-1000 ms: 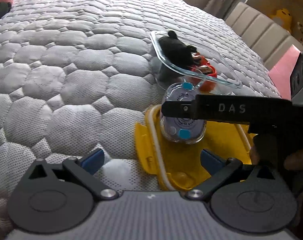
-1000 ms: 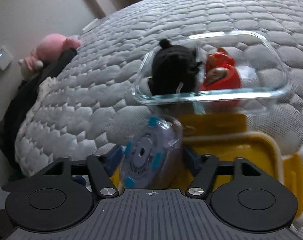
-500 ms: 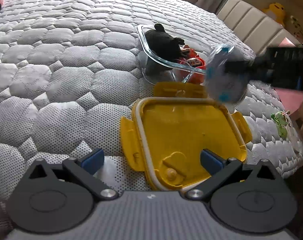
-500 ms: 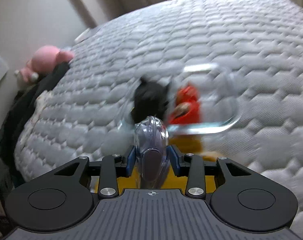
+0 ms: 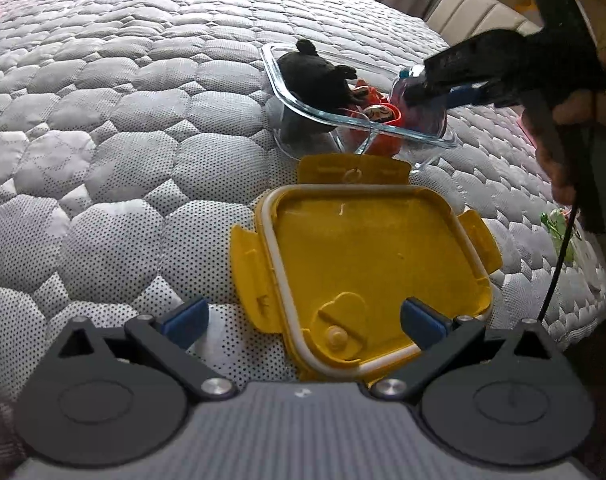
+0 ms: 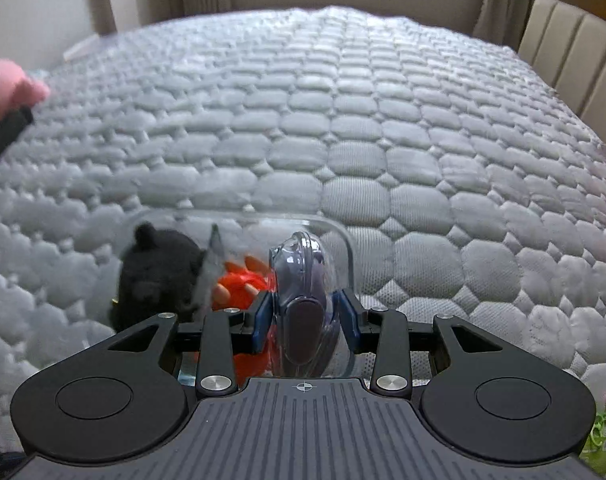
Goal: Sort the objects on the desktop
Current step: 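Grasp the blue-and-white round disc with the right tool, then lower the disc into the glass container beside the red toy, release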
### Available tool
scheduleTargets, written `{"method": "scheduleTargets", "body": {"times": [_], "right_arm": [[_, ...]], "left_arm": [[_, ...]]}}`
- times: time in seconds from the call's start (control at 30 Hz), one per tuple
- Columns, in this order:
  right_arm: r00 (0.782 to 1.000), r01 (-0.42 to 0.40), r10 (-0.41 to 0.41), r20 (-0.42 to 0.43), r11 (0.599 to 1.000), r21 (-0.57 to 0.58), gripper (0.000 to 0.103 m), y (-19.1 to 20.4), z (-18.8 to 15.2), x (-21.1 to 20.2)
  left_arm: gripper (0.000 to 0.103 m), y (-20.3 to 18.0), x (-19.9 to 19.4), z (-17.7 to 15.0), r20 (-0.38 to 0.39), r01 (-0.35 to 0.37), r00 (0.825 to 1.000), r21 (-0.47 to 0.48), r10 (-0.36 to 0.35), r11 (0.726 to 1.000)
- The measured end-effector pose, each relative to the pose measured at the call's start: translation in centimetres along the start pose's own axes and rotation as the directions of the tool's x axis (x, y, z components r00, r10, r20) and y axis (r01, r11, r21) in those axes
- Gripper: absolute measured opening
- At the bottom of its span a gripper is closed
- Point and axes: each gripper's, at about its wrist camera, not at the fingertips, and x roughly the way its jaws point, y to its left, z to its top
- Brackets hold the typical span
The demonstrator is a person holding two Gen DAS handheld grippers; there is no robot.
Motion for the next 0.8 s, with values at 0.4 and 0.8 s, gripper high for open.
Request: {"method": "scheduleTargets", "body": {"times": [0.4,0.8], "right_arm": [[1.0,0.02,-0.02,-0.002,0.999,-0.048,0.04,0.9,-1.0,1.3],[0.993,0.062,-0.055,0.105,0.996,-0.066,0.043,0.6,-1.2,-1.9]], "left_arm": [[0.103,0.2,0.4,0.1,-0.006,0.002,1.0,-0.009,-0.002,1.0],[0.103,0.2,0.5,0.1,-0.004,0.004,1.0,-0.011,-0.004,1.0]]}}
